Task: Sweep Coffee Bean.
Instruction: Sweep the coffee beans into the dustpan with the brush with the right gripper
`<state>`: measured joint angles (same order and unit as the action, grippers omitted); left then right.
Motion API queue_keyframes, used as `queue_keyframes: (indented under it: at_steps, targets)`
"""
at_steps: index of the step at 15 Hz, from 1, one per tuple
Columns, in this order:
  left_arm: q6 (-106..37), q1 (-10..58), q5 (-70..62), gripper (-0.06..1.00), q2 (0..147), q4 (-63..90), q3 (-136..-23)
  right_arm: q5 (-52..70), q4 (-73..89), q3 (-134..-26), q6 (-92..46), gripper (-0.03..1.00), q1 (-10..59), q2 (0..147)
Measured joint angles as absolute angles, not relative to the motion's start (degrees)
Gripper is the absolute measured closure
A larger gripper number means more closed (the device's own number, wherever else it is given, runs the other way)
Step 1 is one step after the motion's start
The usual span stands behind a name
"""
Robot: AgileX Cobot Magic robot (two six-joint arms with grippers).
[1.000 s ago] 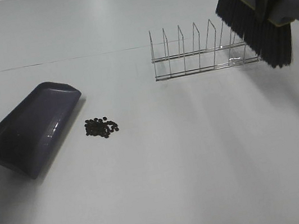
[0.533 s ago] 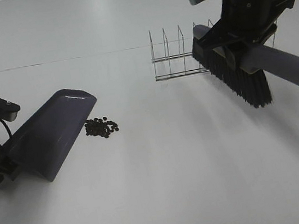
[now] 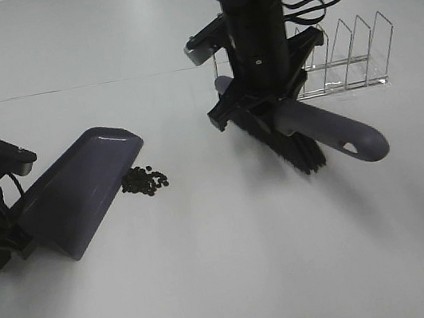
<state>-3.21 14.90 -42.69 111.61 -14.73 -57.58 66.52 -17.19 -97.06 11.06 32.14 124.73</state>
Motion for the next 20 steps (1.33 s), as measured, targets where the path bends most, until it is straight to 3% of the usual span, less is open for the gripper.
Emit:
queue_keyframes:
  at_steps: [7,13,20]
  targets:
    - [-3.15,14.9,-42.86,0.62,113.62,-13.29,-57.98,69.84,-7.33,-119.98,6.93,0.65,36.78,140.78]
    - [-3.21,14.9,-44.06,0.62,114.25,-11.29,-58.56,69.84,6.99,-122.67,6.42,0.65,36.78,143.41]
    - [-4.53,14.9,-44.63,0.62,114.25,-8.42,-58.56,61.54,26.3,-122.67,5.33,0.65,36.78,143.53]
